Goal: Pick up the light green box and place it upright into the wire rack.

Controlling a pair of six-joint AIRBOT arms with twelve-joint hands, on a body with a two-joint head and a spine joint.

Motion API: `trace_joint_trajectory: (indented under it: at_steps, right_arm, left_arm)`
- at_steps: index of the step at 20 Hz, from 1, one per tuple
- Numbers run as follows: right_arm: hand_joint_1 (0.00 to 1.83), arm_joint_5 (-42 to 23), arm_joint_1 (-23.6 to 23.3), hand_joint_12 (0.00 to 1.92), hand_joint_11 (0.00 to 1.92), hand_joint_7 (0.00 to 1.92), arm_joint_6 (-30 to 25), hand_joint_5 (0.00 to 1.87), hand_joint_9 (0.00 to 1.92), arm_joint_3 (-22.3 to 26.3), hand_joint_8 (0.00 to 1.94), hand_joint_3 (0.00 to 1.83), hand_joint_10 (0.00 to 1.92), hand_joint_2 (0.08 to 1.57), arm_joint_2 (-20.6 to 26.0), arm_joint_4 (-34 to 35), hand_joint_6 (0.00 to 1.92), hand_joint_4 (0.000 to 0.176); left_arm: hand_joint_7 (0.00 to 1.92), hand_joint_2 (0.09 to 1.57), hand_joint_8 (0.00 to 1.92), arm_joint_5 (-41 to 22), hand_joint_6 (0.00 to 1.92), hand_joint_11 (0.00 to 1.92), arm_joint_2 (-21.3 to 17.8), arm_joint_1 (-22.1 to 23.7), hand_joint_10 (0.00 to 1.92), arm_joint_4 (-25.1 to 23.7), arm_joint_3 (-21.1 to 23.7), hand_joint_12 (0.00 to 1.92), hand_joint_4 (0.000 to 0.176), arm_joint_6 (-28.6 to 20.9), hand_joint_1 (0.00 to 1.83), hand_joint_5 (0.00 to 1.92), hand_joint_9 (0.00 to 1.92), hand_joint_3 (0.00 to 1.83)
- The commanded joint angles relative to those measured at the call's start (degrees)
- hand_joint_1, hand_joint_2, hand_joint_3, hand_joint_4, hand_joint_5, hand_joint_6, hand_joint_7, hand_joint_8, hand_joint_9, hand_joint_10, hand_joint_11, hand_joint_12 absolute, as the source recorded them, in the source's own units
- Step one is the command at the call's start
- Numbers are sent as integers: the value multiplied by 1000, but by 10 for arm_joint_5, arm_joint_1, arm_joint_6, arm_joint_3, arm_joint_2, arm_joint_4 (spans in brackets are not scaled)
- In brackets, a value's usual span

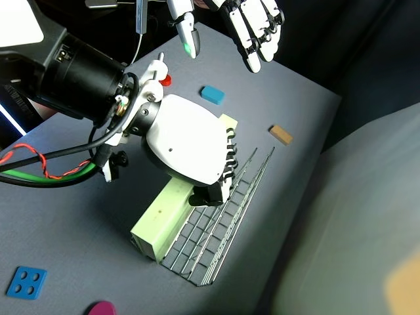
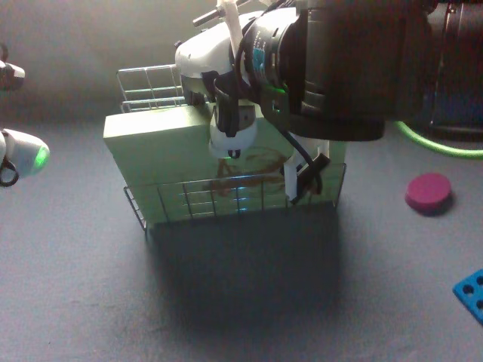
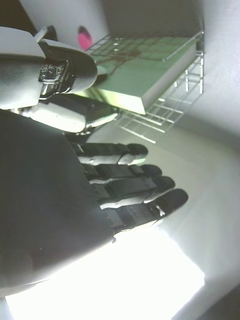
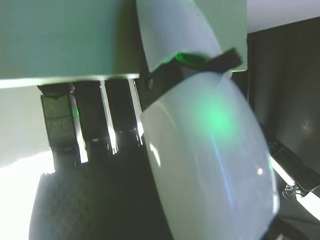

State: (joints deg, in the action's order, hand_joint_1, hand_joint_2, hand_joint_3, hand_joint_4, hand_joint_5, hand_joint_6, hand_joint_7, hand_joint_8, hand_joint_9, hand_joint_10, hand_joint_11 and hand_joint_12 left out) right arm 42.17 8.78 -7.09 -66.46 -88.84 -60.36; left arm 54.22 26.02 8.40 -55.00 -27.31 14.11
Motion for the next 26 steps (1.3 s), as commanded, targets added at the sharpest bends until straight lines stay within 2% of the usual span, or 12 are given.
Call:
trace_joint_trajectory:
  at_steps: [1,6,9,10,11,12,13,14,15,18,21,26]
  right_arm:
    - [1359,-19,-3,1463,780,894,0,807,826,-1,1163,0,1441,1168,-2,-35,1038,0]
    - [1359,-19,-2,1468,777,887,2,799,823,-1,1179,0,1435,1171,-1,-36,1059,0]
    - [1351,-19,-1,1467,715,887,3,725,773,-1,1191,1,1477,1191,-1,-36,1153,0]
    - [1226,-19,0,1469,657,900,3,731,687,-1,1253,0,1211,1200,0,-36,1200,0]
    - [1195,-19,0,1472,636,887,3,721,664,-1,1284,0,1105,1209,0,-36,1227,0]
    - [1056,-19,1,1451,622,739,3,656,626,-1,862,0,1042,1148,1,-36,699,0]
    - [990,-19,2,1442,632,699,4,667,578,-1,587,0,982,1118,2,-36,357,0]
    - [937,-20,2,1451,617,686,5,672,541,-1,412,0,942,1100,3,-36,163,0]
    - [902,-21,2,1450,592,688,6,667,513,-1,291,0,916,1087,4,-36,62,0]
    - [820,-23,-1,1330,399,613,9,526,451,4,45,0,560,1050,10,-36,0,0]
    - [783,-27,-11,1224,248,517,10,411,462,19,0,0,186,1012,23,-36,0,0]
    - [762,-30,-54,1160,24,340,15,323,301,74,0,0,1,963,75,-36,0,6]
  left_arm:
    - [153,1224,0,-30,0,0,1,7,1,-46,0,649,53,4,186,209,177,0]
    - [154,1222,0,-38,0,0,5,7,1,-46,-3,584,53,13,194,210,181,0]
    - [154,1222,0,-38,0,0,9,7,1,-45,-7,570,53,15,192,210,181,0]
    - [154,1222,0,-39,0,0,10,7,0,-45,-8,558,53,15,191,209,181,0]
    - [154,1222,0,-40,0,0,10,7,0,-45,-9,556,53,15,191,209,181,0]
    - [152,1223,0,-44,0,0,11,6,0,-45,-10,583,53,15,190,208,180,0]
    - [153,1222,0,-46,0,0,11,6,0,-45,-11,604,53,15,191,208,180,0]
    - [153,1222,0,-46,0,0,11,5,0,-45,-11,608,53,15,191,208,180,0]
    - [153,1222,0,-46,0,0,11,5,0,-45,-12,609,53,15,191,208,180,0]
    - [153,1221,0,-46,0,0,12,2,1,-45,-12,591,53,16,192,200,183,0]
    - [153,1221,0,-47,0,0,14,2,0,-45,-12,567,54,16,192,200,182,0]
    - [154,1220,1,-47,3,0,24,2,1,-38,-6,571,53,16,191,210,183,0]
